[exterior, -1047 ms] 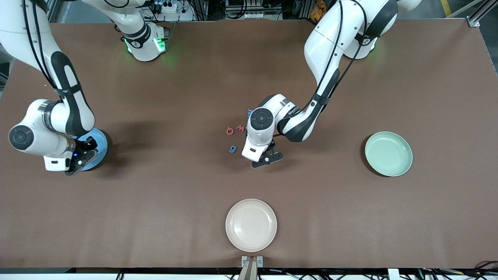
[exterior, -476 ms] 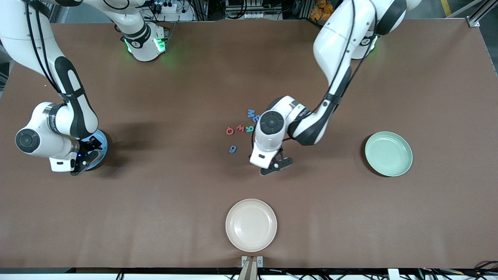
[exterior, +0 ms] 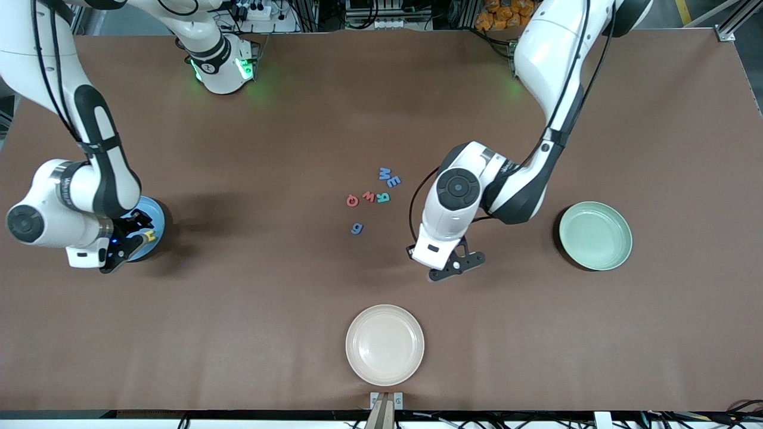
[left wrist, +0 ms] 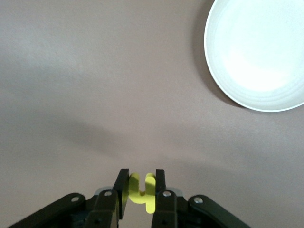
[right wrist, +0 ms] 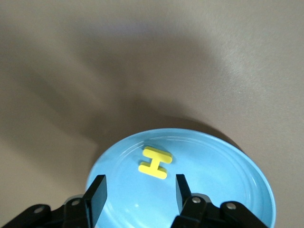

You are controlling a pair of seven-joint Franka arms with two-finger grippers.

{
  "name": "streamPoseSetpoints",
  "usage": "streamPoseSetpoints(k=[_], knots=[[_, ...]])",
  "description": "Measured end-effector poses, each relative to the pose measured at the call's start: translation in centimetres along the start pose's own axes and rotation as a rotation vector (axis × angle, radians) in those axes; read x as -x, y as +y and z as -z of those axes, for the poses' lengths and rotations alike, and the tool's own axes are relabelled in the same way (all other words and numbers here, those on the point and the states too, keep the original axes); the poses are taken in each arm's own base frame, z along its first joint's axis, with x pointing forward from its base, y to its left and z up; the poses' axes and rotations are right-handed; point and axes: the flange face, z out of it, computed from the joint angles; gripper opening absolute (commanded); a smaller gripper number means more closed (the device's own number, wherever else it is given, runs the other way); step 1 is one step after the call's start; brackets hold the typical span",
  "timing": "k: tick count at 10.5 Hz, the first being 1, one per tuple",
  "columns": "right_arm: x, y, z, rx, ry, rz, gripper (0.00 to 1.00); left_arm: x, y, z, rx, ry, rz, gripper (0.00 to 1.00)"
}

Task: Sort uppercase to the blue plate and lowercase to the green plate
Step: 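Carry the yellow h over the green plate with the left gripper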

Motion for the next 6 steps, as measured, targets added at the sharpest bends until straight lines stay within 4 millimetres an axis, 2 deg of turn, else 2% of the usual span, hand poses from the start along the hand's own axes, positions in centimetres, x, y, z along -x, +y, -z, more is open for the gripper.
streamPoseSetpoints(k=[1,3,6], knots=[[-0.8,-0.4,1.6,-0.025,-0.008,-0.044,0.67,-0.6,-0.7,1.2,-0.011,-0.001,-0.007,0.0],[-3.1,-2.1,4.0,-0.04,-0.023,-0.122,0.67,-3.2,-3.3,4.6,-0.028,-0.001,-0.049,0.0],[-7.5,-7.2,6.3,-0.045,-0.036,-0.261,0.71,-6.4,-7.0,8.4,-0.037,0.003,-0.116,0.0]])
